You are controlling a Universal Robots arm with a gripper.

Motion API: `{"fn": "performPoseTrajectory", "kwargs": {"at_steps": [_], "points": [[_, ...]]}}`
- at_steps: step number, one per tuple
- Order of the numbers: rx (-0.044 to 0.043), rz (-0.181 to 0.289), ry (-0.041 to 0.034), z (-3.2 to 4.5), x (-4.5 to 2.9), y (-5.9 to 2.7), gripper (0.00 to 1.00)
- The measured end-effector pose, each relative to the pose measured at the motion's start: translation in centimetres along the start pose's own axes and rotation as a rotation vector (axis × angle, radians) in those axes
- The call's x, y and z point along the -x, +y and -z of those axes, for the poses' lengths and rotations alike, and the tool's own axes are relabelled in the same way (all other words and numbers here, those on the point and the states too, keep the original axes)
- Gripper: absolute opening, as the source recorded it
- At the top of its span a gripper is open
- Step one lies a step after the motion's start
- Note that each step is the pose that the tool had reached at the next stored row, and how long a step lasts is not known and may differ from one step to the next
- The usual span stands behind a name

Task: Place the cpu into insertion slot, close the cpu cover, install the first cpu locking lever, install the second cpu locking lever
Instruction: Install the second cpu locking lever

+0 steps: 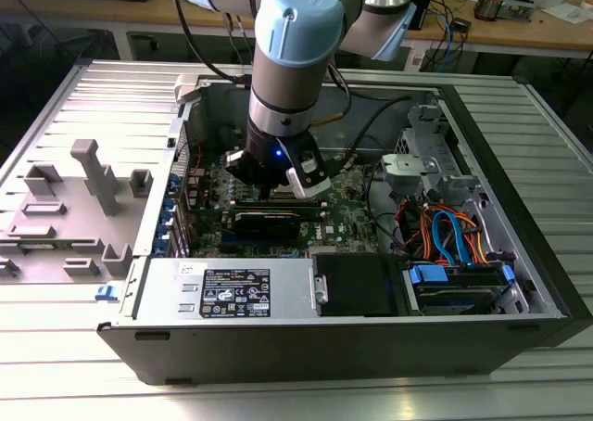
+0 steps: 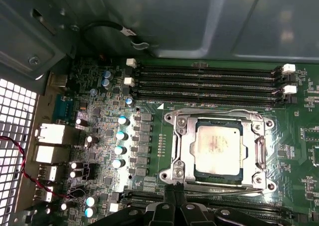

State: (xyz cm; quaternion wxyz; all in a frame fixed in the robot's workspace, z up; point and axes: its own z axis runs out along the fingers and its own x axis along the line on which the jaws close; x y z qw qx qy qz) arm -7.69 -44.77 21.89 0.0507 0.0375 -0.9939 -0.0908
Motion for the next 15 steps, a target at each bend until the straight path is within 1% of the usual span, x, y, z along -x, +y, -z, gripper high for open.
{"fn": "performPoseTrajectory", "kwargs": {"at_steps": [15], "points": [[0.0077, 0.001, -0.0005, 0.0, 0.0, 0.0, 0.11]]}}
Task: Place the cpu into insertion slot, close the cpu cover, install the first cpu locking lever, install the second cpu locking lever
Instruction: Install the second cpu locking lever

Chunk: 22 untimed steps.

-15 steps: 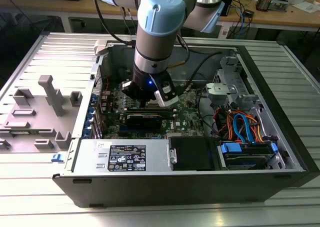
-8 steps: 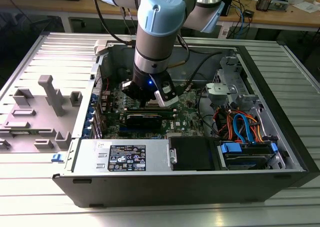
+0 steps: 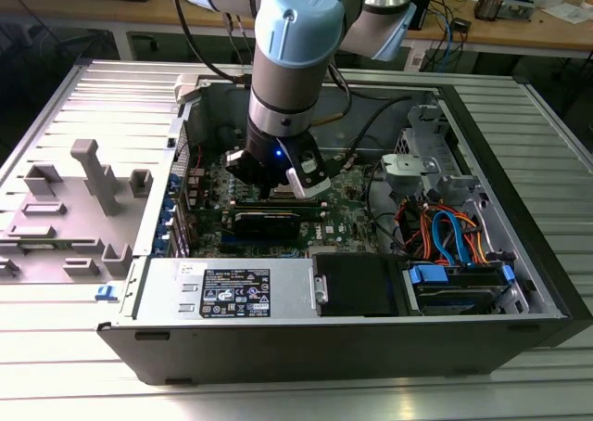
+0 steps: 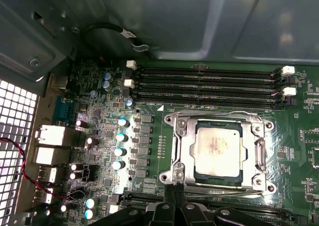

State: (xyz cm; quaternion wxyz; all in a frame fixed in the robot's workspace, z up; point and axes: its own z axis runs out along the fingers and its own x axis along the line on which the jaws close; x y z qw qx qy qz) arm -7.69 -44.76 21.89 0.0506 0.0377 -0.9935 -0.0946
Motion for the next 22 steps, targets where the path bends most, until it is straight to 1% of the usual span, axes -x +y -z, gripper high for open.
{"fn": "performPoseTrajectory", "kwargs": {"at_steps": [10, 15, 18, 22], "points": [[0.0049, 0.001, -0.0004, 0.0, -0.01, 0.0, 0.11], [0.006, 0.001, -0.0005, 0.02, -0.05, -0.17, 0.11], [0.0071, 0.001, -0.0005, 0.13, -0.07, -0.25, 0.11], [0.0072, 0.001, -0.0005, 0.57, -0.11, -0.17, 0.11]]}}
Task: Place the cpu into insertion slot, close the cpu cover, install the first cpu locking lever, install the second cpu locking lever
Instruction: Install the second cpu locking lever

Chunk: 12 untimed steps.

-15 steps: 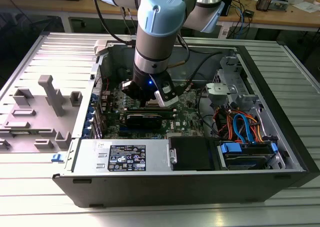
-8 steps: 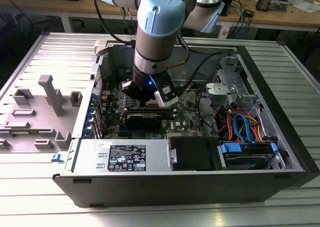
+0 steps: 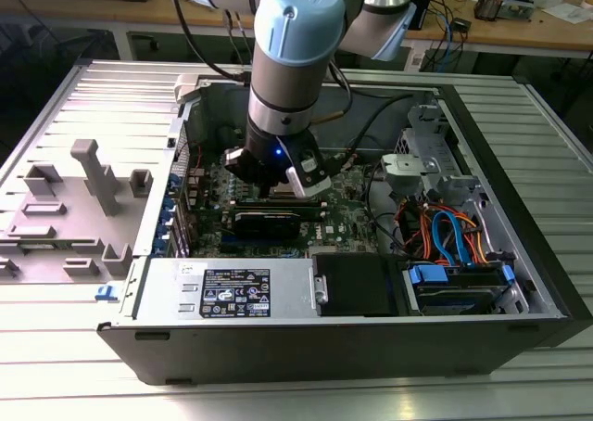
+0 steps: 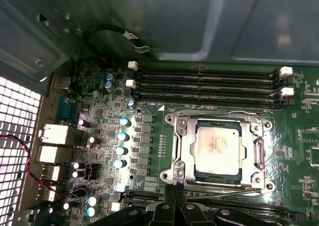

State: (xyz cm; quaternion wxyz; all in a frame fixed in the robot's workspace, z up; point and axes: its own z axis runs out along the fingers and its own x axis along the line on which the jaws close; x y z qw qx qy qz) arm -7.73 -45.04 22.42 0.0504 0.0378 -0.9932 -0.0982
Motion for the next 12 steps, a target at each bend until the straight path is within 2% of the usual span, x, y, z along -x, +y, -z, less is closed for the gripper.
{"fn": "performPoseTrajectory", "kwargs": {"at_steps": [12], "points": [[-0.0001, 0.0, 0.0002, 0.14, 0.12, -0.36, 0.11]]}}
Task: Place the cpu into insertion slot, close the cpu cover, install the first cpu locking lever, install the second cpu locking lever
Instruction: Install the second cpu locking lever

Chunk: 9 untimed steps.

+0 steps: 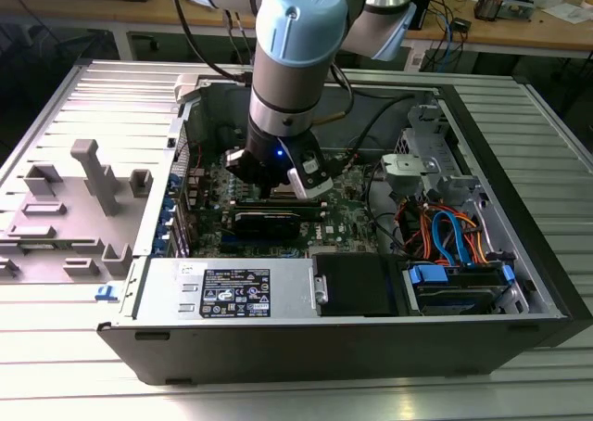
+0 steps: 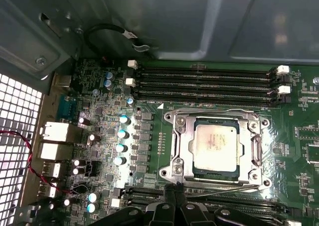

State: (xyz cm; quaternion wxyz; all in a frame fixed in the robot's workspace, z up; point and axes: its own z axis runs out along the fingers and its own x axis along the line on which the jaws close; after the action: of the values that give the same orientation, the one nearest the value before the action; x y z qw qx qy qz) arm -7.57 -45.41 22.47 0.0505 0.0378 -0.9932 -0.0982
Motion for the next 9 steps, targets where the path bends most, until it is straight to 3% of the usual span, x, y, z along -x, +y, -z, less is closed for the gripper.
{"fn": "performPoseTrajectory", "kwargs": {"at_steps": [4, 9], "points": [[0.0001, 0.0, -0.0001, 0.01, 0.0, -0.1, 0.11], [0.0, 0.0, 0.0001, -0.81, 0.03, -0.27, 0.11]]}}
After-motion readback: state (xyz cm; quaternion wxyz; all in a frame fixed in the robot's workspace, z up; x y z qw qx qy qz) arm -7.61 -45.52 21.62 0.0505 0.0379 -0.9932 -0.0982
